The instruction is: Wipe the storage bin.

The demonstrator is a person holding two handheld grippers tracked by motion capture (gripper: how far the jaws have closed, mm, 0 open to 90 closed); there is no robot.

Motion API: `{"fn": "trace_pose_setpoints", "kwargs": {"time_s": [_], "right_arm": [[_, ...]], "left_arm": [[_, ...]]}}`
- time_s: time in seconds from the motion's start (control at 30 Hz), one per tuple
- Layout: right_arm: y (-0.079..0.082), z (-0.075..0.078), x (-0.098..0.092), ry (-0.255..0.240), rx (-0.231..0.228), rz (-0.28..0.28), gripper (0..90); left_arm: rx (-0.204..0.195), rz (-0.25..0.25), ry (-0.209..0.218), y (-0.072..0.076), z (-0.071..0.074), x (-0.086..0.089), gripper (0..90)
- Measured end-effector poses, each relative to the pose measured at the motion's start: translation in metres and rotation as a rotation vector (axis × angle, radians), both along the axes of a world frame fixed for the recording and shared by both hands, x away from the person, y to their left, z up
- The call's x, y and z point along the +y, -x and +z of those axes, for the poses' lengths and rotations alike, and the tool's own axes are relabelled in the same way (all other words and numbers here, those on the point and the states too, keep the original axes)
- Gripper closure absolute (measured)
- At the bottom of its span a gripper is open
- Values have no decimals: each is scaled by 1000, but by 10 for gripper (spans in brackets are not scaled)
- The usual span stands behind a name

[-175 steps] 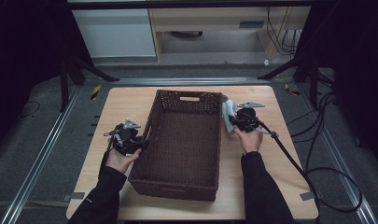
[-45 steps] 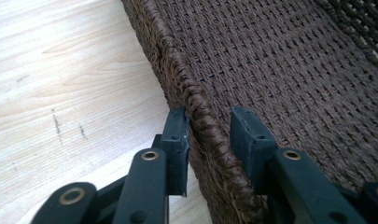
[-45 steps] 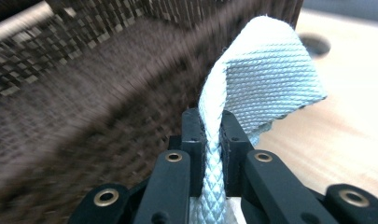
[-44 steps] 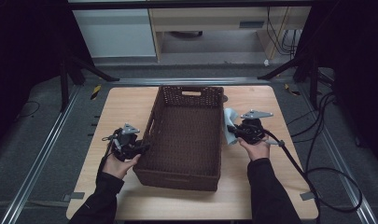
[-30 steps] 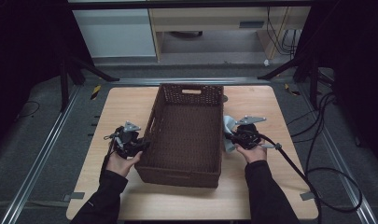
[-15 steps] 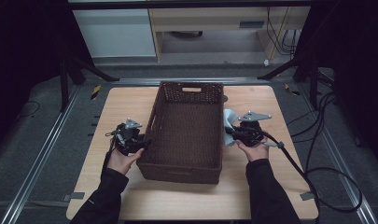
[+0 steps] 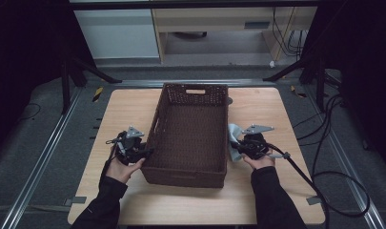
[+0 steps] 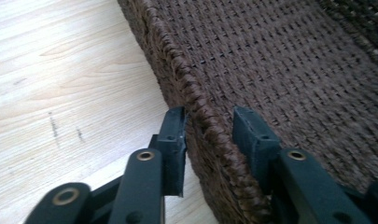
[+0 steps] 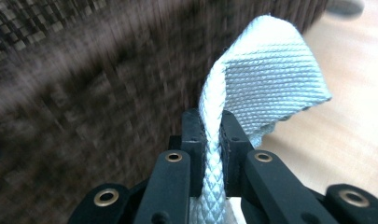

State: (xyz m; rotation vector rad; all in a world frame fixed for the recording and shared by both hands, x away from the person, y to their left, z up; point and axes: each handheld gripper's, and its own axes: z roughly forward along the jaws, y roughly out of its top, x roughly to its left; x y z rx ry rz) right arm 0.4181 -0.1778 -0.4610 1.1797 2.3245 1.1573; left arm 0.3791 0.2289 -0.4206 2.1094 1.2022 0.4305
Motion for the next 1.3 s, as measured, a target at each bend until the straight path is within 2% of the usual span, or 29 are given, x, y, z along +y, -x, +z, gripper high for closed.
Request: {"fn": "trace_pose_setpoints", "kwargs": {"time_s": [0.1,0.23,0.33,0.5,0.6,0.7,1.03,1.17,1.23,1.3], "right_arm": [[2,-12,0,14,43,0,838],[3,-16,2,-4,66,1,838],[4,-7,2,-18,28,7,838],[10,27,-2,-68,-89,5,838],[15,35,-2,-82,-110,18,838],[18,32,0,-67,-100,28,838],[21,-7,2,-20,31,15,838],[25,-16,3,-8,63,19,838],[27,-13,3,-14,56,19,838],[28,-2,2,-36,17,17,838]], "left_arm": [[-2,-7,-3,1,0,-1,689],[-2,-5,5,1,0,-1,716],[-7,-1,3,-1,0,-1,722],[-9,1,-1,-5,0,-2,722],[-11,4,4,-7,-1,-3,721],[-11,4,0,-11,-1,-3,721],[-10,4,9,-20,-1,-5,721],[-10,3,6,-20,-1,-6,721],[-10,2,2,-20,-1,-6,721],[-10,2,1,-20,-1,-6,721]]}}
